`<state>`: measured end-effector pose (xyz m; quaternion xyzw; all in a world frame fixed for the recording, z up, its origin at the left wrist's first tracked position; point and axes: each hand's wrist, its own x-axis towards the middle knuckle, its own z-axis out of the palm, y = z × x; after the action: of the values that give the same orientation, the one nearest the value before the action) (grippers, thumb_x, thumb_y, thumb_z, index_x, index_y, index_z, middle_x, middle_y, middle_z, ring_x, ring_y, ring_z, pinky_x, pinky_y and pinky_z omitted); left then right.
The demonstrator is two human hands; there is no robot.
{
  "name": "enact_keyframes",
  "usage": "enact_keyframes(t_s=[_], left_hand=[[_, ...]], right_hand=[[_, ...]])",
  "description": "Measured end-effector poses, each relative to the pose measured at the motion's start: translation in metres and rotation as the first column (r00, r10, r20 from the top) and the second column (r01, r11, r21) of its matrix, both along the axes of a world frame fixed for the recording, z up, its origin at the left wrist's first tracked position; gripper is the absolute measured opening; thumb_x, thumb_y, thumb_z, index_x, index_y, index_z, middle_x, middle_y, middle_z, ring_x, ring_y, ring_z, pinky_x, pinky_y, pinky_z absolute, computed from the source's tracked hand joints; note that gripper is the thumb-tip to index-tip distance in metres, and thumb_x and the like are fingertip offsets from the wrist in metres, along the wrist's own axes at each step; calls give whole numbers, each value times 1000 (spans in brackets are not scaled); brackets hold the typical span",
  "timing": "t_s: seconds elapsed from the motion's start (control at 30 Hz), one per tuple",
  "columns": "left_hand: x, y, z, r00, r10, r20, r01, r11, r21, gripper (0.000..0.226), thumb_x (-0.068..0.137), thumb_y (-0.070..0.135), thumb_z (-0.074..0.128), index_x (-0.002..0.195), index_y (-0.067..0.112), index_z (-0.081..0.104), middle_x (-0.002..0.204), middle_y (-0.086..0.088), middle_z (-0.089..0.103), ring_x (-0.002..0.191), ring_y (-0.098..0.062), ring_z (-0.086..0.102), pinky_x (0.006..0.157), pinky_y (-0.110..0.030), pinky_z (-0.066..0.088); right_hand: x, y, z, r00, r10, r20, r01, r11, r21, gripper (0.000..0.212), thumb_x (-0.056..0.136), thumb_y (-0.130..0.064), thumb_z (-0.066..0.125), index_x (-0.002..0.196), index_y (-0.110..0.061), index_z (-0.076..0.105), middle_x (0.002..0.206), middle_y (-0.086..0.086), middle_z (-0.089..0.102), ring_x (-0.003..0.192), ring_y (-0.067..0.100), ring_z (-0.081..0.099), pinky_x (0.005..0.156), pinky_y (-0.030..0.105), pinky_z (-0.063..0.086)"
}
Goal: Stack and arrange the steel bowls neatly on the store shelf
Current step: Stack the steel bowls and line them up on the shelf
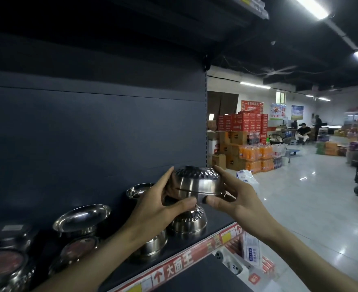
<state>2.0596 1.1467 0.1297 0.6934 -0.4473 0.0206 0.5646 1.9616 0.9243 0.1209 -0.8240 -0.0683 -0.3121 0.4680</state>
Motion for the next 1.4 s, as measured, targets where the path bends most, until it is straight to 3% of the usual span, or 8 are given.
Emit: enact_keyframes(t_s=[0.1, 0.2, 0.53, 0.63, 0.8, 1.1, 1.2, 1.4], left_hand=[[-6, 4, 0, 998, 29, 59, -30, 999, 29, 106, 77, 78, 75, 163, 58, 15, 160, 33, 43, 150, 5, 38, 127, -49, 33], [-10, 8, 1, 969, 79, 235, -104, 990, 99, 106, 88, 62, 76, 161, 64, -2, 171, 32, 19, 159, 3, 19, 131, -50, 24], [-6, 10, -3, 890, 46, 453, -160, 963, 217, 135, 94, 8, 79, 145, 76, -25, 161, 48, -24, 148, 25, -15, 112, 1, 7], [-4, 8, -3, 906, 55, 419, -137, 976, 170, 131, 91, 17, 84, 148, 77, -19, 165, 47, -11, 152, 22, -5, 117, -2, 9], [8, 8, 0, 965, 65, 254, -86, 994, 73, 127, 78, 24, 96, 160, 65, 9, 166, 33, 33, 154, 6, 32, 129, -41, 33], [20, 7, -5, 994, -93, -52, 90, 995, -53, 132, 61, 15, 103, 166, 36, 26, 151, 32, 55, 144, 5, 49, 121, -27, 41], [20, 6, 1, 986, -105, -129, 94, 991, -94, 101, 65, 16, 100, 148, 41, 48, 133, 35, 67, 132, 8, 58, 111, -16, 46], [17, 2, 1, 926, -209, -315, 143, 965, -222, 54, 74, 18, 93, 124, 23, 73, 125, -1, 78, 124, -18, 71, 104, -30, 52]], right_hand=[[-2, 4, 9, 1000, 18, 1, -18, 994, 105, 93, 82, -41, 89, 162, -21, 45, 129, -15, 76, 120, 2, 71, 97, 17, 56], [-3, 5, 18, 998, 58, 3, -57, 970, 236, 65, 83, -44, 85, 141, -24, 65, 123, -4, 80, 116, 13, 75, 100, 27, 60], [-8, 0, 33, 967, 185, -178, -55, 827, 560, 65, 82, -77, 56, 91, -18, 83, 86, 12, 77, 89, 29, 78, 86, 50, 64], [-7, 0, 35, 946, 174, -273, 6, 832, 554, 85, 72, -85, 56, 100, -6, 71, 93, 18, 77, 93, 32, 79, 79, 46, 64], [-5, -1, 32, 932, 101, -347, 79, 881, 467, 100, 82, -87, 42, 116, 3, 72, 109, 27, 77, 112, 40, 76, 95, 49, 58], [-3, 13, 19, 952, 94, -293, 44, 901, 432, 52, 101, -75, 33, 116, -45, 73, 126, 0, 77, 127, 21, 65, 115, 57, 45], [0, 17, 11, 947, 137, -289, -11, 917, 400, 55, 92, -87, 40, 126, -53, 68, 138, -8, 72, 131, 12, 61, 114, 51, 42], [4, 28, 5, 967, 132, -220, -41, 925, 377, 81, 76, -87, 62, 138, -37, 60, 132, -16, 71, 127, 4, 60, 108, 45, 42]])
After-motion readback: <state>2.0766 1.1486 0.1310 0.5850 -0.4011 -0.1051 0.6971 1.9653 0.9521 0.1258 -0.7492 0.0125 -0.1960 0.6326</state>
